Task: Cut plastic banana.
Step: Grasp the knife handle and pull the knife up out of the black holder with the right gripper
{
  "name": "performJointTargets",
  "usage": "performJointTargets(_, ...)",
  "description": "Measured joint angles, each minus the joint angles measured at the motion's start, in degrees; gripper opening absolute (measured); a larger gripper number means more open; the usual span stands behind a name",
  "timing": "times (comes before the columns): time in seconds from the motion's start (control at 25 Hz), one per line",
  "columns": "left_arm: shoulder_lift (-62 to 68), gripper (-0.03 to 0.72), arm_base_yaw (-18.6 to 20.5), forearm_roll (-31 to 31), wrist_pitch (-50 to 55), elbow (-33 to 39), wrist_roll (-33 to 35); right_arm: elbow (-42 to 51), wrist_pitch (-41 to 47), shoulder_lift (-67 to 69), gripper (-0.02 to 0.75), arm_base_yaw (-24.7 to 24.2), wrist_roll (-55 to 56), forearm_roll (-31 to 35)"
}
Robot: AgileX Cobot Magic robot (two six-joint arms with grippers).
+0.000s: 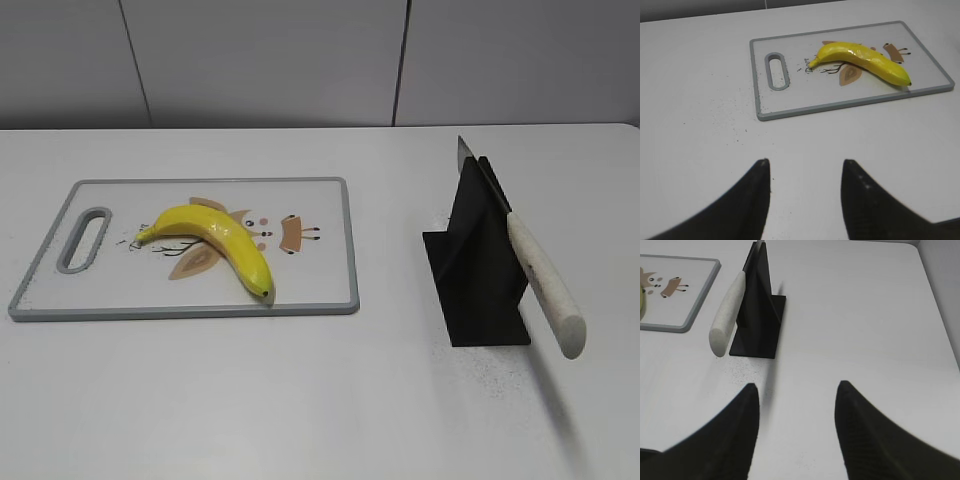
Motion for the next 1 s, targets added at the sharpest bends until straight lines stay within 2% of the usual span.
performJointTargets(1.0,0.0,0.454,0.0,0.0,0.0,0.0,0.0,0.0,0.0,0.0,0.374,0.0,-0.06,0.02)
